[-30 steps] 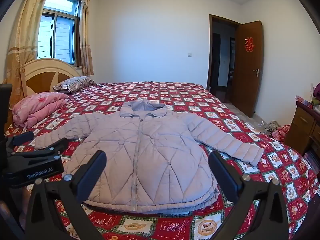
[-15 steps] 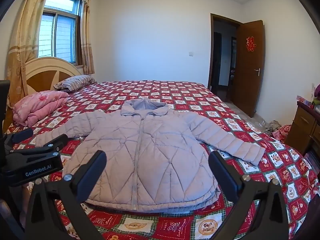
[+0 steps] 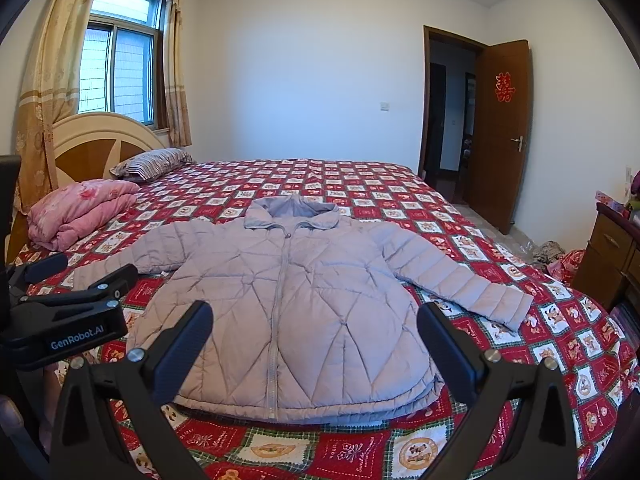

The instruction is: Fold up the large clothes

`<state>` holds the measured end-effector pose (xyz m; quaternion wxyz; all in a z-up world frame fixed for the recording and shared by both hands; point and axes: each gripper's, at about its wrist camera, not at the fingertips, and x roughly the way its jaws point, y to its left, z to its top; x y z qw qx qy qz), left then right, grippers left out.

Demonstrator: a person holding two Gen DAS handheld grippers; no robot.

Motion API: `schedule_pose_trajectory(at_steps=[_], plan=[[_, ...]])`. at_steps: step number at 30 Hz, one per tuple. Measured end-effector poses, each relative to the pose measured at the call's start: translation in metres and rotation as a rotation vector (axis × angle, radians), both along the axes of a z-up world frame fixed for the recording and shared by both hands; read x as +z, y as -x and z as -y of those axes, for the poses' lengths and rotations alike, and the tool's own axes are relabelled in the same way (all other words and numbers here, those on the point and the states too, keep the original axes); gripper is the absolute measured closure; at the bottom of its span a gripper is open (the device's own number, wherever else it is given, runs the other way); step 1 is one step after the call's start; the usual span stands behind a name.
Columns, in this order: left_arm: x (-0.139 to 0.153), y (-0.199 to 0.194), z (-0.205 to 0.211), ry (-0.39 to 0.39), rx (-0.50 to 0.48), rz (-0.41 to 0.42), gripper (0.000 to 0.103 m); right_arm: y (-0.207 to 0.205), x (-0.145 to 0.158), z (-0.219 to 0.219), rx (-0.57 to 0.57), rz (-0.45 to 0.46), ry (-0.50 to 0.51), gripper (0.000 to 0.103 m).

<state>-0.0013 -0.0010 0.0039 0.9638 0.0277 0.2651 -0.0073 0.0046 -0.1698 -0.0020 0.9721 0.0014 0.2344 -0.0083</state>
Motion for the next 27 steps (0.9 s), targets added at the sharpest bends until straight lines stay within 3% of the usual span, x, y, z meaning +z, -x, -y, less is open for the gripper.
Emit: schedule_pose_trajectory(at_steps=[27], plan=[[0.0003, 0.0005, -0.0010, 0.000, 0.001, 0.003, 0.001, -0.0019, -0.0028, -0.0029, 0.030, -0.015, -0.014, 0.000]])
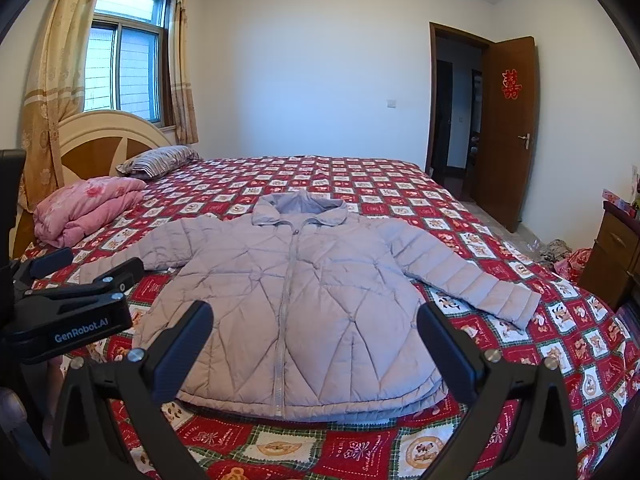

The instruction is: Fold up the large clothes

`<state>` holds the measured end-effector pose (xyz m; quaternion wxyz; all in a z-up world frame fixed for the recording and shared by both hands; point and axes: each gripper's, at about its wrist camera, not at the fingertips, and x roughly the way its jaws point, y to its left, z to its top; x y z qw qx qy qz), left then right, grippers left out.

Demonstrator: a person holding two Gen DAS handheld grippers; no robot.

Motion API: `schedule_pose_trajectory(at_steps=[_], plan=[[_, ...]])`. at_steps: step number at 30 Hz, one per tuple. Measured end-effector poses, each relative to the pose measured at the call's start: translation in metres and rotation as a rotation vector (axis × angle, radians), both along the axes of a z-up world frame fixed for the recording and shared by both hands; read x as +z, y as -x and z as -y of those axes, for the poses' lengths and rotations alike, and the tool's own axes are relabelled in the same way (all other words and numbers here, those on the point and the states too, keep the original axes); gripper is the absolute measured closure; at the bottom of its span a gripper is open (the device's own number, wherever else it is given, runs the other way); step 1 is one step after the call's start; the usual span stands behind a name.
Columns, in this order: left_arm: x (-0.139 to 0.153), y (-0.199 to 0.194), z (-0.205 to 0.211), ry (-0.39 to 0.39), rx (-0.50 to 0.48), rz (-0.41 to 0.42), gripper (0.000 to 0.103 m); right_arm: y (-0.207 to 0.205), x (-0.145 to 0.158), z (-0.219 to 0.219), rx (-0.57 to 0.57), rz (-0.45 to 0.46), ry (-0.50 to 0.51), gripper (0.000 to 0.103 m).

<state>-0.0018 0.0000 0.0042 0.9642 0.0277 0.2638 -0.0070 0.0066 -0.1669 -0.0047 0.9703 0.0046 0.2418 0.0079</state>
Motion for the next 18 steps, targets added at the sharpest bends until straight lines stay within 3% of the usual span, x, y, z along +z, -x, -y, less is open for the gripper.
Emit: schedule_pose_trajectory(at_steps=[18], plan=[[0.0020, -0.0003, -0.0033, -0.001, 0.002, 0.003, 0.001, 0.0000, 0.0002, -0.0017, 0.000, 0.001, -0.001, 0.000]])
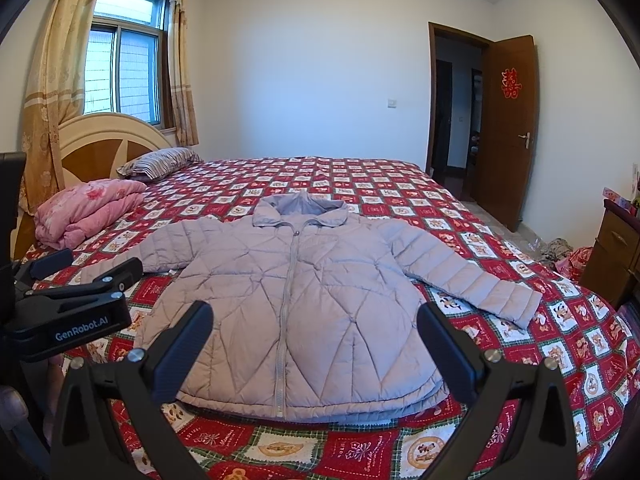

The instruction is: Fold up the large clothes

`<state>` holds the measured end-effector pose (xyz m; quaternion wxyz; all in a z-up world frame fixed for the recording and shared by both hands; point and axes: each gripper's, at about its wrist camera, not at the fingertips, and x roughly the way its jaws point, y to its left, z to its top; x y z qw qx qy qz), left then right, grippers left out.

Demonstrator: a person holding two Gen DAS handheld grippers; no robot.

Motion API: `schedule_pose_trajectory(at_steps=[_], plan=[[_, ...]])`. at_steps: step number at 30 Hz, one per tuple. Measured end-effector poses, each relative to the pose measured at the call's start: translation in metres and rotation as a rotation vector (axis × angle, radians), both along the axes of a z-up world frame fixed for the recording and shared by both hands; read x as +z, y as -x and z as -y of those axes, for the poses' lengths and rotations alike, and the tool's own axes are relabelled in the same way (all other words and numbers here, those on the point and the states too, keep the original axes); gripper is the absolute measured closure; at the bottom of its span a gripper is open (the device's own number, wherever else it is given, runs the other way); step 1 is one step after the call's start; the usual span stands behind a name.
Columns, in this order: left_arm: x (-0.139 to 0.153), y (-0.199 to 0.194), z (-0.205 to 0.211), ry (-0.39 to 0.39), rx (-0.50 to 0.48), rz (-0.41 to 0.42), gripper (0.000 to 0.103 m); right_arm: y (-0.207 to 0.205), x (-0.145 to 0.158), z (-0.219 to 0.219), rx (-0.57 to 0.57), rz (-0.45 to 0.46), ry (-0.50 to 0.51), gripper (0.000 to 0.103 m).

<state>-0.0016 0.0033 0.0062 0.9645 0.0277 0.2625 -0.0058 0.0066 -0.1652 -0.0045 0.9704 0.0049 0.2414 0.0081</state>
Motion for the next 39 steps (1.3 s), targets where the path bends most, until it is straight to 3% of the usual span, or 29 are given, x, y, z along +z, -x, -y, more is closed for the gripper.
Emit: schedule_pose_trajectory(at_steps=[19, 26, 32, 39], plan=[[-0.001, -0.002, -0.001, 0.001, 0.001, -0.005, 0.001, -0.002, -0.005, -0.006, 0.004, -0.013, -0.013, 0.000], [-0.024, -0.026, 0.001, -0.010, -0.021, -0.035, 0.001, -0.019, -0.023, 0.010, -0.006, -0.055, -0.061, 0.000], [-0.062, -0.071, 0.004, -0.104, -0.006, -0.059, 0.001, -0.056, -0.059, 0.061, -0.125, -0.122, -0.050, 0.000], [-0.105, -0.147, 0.009, -0.113, 0.018, -0.121, 0.001, -0.089, -0.105, 0.169, -0.367, -0.233, -0.162, 0.004]])
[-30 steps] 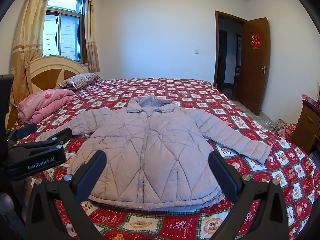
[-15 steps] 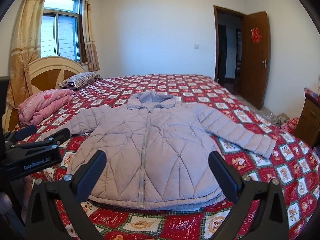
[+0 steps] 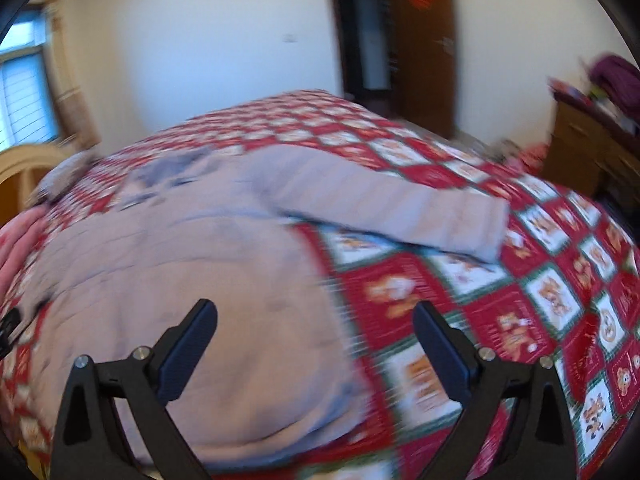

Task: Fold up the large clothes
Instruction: 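Grasp the jacket sleeve cuff with the right gripper and lift it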

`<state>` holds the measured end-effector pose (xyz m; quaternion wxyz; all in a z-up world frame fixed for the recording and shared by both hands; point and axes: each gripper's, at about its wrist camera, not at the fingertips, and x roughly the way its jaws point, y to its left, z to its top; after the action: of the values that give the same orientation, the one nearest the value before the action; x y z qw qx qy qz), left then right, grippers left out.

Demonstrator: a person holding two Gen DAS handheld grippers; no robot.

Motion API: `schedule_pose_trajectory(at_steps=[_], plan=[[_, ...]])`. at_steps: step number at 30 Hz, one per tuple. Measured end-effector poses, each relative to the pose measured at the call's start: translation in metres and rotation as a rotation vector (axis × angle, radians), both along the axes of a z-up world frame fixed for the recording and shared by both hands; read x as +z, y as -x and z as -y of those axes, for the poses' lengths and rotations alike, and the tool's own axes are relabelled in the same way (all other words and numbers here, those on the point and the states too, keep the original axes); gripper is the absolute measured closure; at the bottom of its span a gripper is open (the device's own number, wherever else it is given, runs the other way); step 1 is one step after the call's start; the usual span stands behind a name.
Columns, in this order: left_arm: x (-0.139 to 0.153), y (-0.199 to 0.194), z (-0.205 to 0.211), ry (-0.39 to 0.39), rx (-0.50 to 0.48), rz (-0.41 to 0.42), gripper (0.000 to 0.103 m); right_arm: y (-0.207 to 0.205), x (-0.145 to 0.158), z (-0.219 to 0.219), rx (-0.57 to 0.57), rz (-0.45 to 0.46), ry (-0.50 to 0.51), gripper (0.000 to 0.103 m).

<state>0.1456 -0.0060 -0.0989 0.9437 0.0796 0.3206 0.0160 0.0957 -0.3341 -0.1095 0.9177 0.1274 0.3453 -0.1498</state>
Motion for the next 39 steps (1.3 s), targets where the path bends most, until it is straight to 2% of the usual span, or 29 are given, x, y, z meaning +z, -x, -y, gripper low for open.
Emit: schedule_pose_trajectory(at_steps=[9, 13, 16, 19, 20, 21, 24, 27, 31, 35, 39], plan=[[-0.042, -0.086, 0.010, -0.058, 0.064, -0.056, 0.001, -0.018, -0.032, 0.124, -0.312, -0.076, -0.104, 0.013], [-0.063, -0.111, 0.000, -0.123, 0.110, -0.063, 0.001, -0.025, -0.037, 0.152, -0.366, -0.083, -0.102, 0.015], [-0.077, -0.125, -0.015, -0.132, 0.151, -0.093, 0.001, -0.032, -0.039, 0.164, -0.368, -0.098, -0.102, 0.023], [-0.086, -0.131, -0.027, -0.137, 0.176, -0.092, 0.001, -0.042, -0.046, 0.167, -0.347, -0.120, -0.101, 0.043], [-0.087, -0.131, -0.030, -0.144, 0.182, -0.084, 0.001, -0.045, -0.047, 0.166, -0.334, -0.127, -0.096, 0.054], [-0.088, -0.131, -0.031, -0.152, 0.184, -0.076, 0.001, -0.047, -0.049, 0.164, -0.318, -0.130, -0.091, 0.069], [-0.093, -0.132, -0.041, -0.156, 0.176, -0.070, 0.001, -0.048, -0.050, 0.162, -0.304, -0.120, -0.075, 0.087], [-0.097, -0.134, -0.053, -0.140, 0.169, -0.077, 0.001, -0.042, -0.043, 0.162, -0.309, -0.093, -0.078, 0.092], [-0.094, -0.136, -0.069, -0.069, 0.170, -0.103, 0.001, -0.037, -0.030, 0.153, -0.296, -0.060, -0.063, 0.093], [-0.072, -0.125, -0.070, -0.023, 0.176, -0.077, 0.001, -0.035, -0.009, 0.137, -0.260, -0.006, -0.040, 0.094], [-0.043, -0.116, -0.068, 0.013, 0.181, -0.032, 0.001, -0.043, 0.028, 0.106, -0.186, 0.073, 0.019, 0.094]])
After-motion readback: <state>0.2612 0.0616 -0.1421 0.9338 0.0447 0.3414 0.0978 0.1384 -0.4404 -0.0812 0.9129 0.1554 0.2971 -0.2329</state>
